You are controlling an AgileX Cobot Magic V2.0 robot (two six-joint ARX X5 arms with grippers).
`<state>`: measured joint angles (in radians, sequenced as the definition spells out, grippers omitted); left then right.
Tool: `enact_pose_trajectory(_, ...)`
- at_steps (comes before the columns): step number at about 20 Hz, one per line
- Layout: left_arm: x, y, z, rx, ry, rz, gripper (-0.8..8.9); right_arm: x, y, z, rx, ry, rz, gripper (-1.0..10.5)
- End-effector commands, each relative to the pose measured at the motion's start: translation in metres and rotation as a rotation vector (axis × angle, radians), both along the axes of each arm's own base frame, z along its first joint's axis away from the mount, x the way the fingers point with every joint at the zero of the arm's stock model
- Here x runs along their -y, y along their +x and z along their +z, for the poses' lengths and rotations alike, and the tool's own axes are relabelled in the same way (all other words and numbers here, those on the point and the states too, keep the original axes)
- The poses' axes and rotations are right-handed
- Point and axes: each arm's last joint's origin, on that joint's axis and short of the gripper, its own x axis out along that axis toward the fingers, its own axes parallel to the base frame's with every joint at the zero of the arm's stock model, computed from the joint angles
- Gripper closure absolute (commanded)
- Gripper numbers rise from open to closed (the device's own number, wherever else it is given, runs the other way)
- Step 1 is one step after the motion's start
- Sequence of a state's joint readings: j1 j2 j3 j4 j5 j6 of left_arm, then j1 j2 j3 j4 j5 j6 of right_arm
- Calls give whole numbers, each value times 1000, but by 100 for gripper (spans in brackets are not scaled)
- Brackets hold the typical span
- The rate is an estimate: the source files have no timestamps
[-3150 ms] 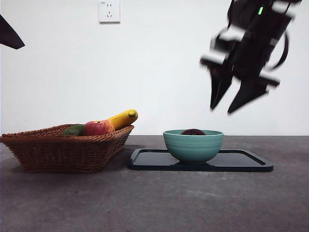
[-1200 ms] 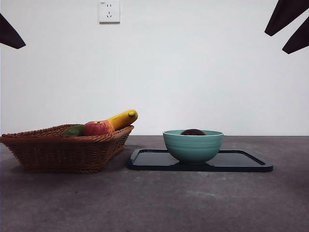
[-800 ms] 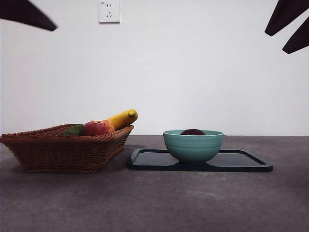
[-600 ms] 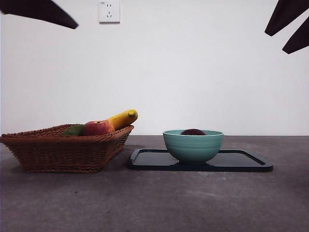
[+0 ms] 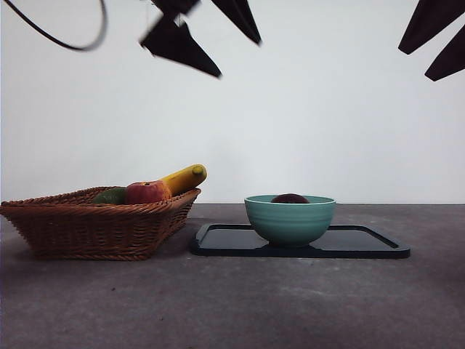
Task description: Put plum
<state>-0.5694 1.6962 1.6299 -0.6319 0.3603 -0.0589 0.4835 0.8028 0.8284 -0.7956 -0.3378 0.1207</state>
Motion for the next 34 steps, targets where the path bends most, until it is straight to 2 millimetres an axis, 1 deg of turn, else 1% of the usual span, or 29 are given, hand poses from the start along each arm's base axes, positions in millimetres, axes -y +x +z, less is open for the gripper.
enact_pose_trajectory(1,22,19,-12,17,32,-15,420,-1,1,3,7,12,3,724)
enact_pose_trajectory(4,43,36,-33,18,72,-27,420,-1,1,3,5,13,1,724)
enact_pose_trajectory(7,61,45,-59,20,117,-41,420,-1,0,3,1,11,1,724)
enact_pose_trajectory(11,80,50,-90,12,164,-62,420,-1,0,2,-3,9,1,724)
enact_pose_trajectory(15,93,53,-113,38,224,-86,420,-1,0,2,-11,5,1,724)
enact_pose_trajectory(20,103,54,-132,32,235,-105,421,-1,-1,2,-14,3,1,724)
enact_pose_trajectory(24,107,55,-147,29,284,-91,420,-1,-1,2,-14,3,1,724)
enact_pose_trajectory(32,108,55,-148,35,293,-98,422,-1,-1,2,-14,3,1,724)
enact_pose_trajectory(34,107,55,-150,29,298,-99,453,-1,-1,2,-14,3,1,724)
